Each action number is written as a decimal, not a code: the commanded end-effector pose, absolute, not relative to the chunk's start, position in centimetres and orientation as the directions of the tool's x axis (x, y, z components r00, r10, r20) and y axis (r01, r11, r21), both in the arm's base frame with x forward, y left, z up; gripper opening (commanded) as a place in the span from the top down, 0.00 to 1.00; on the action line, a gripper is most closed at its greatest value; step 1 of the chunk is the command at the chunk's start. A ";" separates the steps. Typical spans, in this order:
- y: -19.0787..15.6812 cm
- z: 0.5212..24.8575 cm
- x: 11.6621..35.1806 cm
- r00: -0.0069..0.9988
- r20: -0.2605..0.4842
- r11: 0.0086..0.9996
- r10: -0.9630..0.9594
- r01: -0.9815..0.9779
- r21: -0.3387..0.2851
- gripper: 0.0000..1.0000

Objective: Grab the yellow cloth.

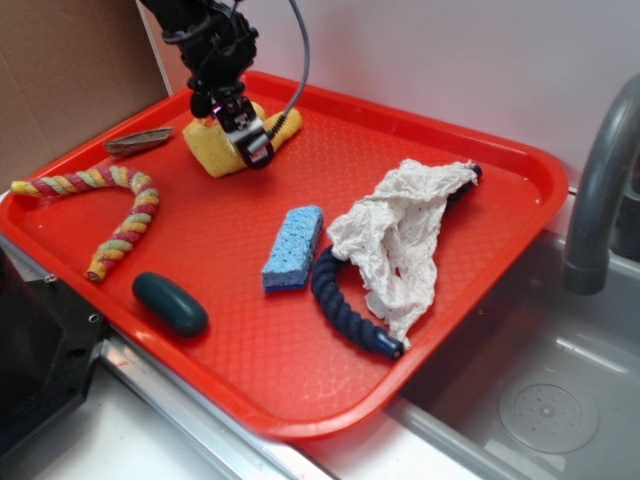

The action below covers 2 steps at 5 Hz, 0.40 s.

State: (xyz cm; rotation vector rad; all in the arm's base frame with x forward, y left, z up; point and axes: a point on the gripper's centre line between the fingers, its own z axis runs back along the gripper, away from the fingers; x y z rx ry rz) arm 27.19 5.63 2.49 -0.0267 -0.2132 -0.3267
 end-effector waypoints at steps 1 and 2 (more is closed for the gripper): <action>5.0 3.5 27.1 0.932 0.208 0.955 -0.297 0.291 0.061 1.00; 5.3 4.7 26.7 0.953 0.200 0.973 -0.228 0.215 0.085 1.00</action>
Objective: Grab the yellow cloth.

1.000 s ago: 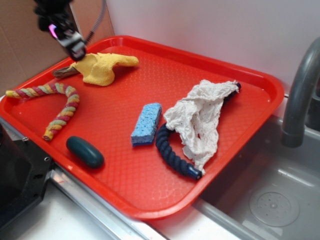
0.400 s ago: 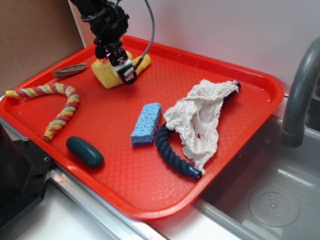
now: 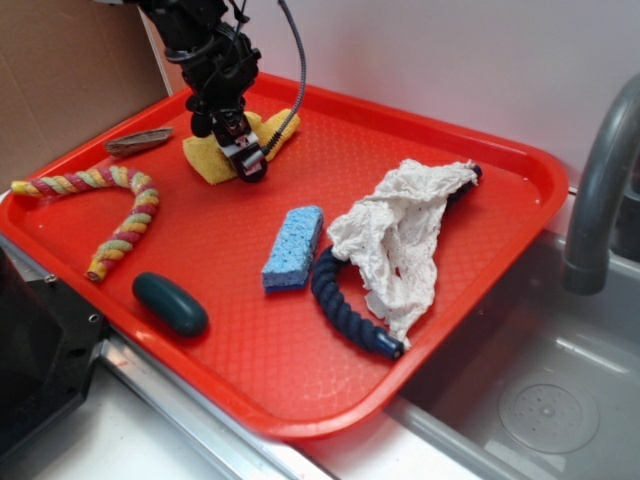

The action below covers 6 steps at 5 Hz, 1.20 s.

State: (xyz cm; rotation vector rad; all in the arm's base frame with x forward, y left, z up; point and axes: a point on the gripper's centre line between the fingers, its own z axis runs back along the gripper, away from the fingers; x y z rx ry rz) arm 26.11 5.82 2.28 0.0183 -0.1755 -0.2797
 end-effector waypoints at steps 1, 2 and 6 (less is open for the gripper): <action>4.0 9.6 23.5 0.990 0.119 0.992 -0.073 0.060 0.111 1.00; 0.7 14.5 21.3 0.992 0.130 0.994 0.005 -0.019 0.106 1.00; 3.0 22.5 17.6 0.966 0.102 0.971 0.238 -0.236 -0.033 1.00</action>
